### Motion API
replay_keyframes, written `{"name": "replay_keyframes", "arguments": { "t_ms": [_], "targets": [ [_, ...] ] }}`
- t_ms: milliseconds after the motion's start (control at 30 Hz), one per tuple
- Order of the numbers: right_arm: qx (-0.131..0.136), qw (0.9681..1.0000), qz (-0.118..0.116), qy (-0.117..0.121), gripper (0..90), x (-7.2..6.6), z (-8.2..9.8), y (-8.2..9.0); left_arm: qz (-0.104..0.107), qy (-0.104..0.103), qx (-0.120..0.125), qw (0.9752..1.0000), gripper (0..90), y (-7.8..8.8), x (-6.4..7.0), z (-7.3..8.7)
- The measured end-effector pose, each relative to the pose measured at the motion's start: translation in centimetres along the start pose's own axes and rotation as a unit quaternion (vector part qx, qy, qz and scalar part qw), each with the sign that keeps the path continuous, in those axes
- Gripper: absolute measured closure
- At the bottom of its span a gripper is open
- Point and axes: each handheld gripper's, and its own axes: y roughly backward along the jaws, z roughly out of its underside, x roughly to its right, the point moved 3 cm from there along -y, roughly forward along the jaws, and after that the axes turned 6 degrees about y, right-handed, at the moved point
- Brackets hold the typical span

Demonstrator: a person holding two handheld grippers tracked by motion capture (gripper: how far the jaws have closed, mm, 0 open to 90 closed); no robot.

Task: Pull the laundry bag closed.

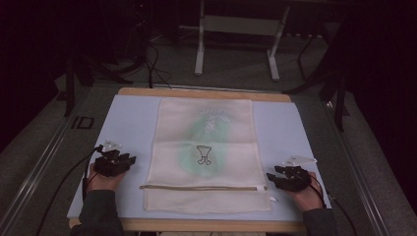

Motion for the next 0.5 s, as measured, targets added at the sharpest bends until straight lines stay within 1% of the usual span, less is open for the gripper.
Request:
{"name": "replay_keyframes", "arguments": {
  "t_ms": [33,67,100,133,167,200,233,267,300,367,433,500],
  "targets": [
    [-0.001,1.0,-0.001,0.002,51.7,-0.1,-0.1,0.0,0.003,-0.001,0.001,1.0,66.0,0.0,0.1,0.0],
    [-0.002,1.0,-0.001,0.005,51.5,-0.3,-0.2,-0.1,0.007,-0.008,-0.001,0.9999,66.7,-0.1,0.2,0.0],
    [-0.002,1.0,-0.001,0.005,51.5,-0.3,-0.2,-0.1,0.007,-0.008,-0.001,0.9999,67.3,-0.1,0.2,0.0],
    [-0.003,1.0,-0.002,0.008,50.8,-0.5,-0.3,-0.1,0.014,-0.013,-0.003,0.9998,67.3,-0.1,0.3,0.1],
    [-0.003,1.0,-0.002,0.008,50.8,-0.5,-0.3,-0.1,0.014,-0.013,-0.003,0.9998,67.4,-0.1,0.3,0.1],
    [-0.004,0.9999,-0.004,0.012,49.7,-0.7,-0.4,-0.2,0.024,-0.02,-0.01,0.9995,67.4,-0.3,0.5,0.1],
    [-0.004,0.9999,-0.004,0.012,49.7,-0.7,-0.4,-0.2,0.024,-0.02,-0.01,0.9995,67.2,-0.3,0.5,0.1],
    [0.001,0.9998,-0.011,0.019,46.9,-1.1,-0.8,0.0,0.027,-0.023,-0.01,0.9993,67.3,-0.3,0.6,0.1],
    [0.005,0.9997,-0.013,0.02,46.9,-1.1,-0.9,0.1,0.035,-0.023,-0.012,0.999,67.2,-0.3,0.7,0.0],
    [0.007,0.9996,-0.014,0.021,47.6,-1.2,-1.1,0.3,0.041,-0.024,-0.011,0.9988,66.8,-0.3,0.8,-0.1],
    [0.01,0.9995,-0.019,0.022,47.9,-1.4,-1.2,0.4,0.043,-0.027,-0.009,0.9987,66.5,-0.2,0.8,-0.1],
    [0.014,0.9992,-0.028,0.024,47.1,-1.7,-1.4,0.4,0.039,-0.038,-0.011,0.9985,66.2,-0.2,1.0,-0.1]
  ]
}}
